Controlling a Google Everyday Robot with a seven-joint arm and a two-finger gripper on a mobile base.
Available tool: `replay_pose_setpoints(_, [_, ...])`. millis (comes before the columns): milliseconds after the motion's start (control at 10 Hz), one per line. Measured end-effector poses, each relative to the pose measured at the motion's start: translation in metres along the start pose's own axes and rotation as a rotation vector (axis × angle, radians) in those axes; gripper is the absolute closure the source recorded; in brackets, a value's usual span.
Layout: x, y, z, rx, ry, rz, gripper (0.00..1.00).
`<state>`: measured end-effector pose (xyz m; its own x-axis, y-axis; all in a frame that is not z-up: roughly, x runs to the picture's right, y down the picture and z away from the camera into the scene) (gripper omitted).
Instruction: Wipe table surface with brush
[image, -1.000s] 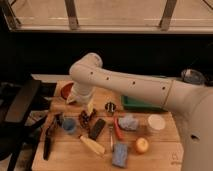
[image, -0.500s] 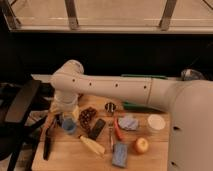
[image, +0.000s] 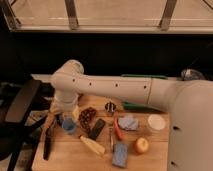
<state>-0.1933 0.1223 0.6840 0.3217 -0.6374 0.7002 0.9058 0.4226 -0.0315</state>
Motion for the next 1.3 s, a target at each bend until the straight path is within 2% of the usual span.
replay_pose_setpoints(300, [-0.02, -0.025, 0.019, -0.027, 0.002, -0.085, 0.28])
replay_pose_setpoints(700, [-0.056, -0.057, 0.045, -0.022, -0.007, -0.175, 0.28])
replay_pose_setpoints(900, [-0.065, -0.061, 0.054, -0.024, -0.017, -0.193, 0.28])
replay_pose_setpoints(1100, [-0.072, -0.063, 0.073, -0.02, -0.05, -0.2, 0.28])
replay_pose_setpoints(1300, [-0.077, -0.061, 0.092, -0.031, -0.047, -0.189, 0.28])
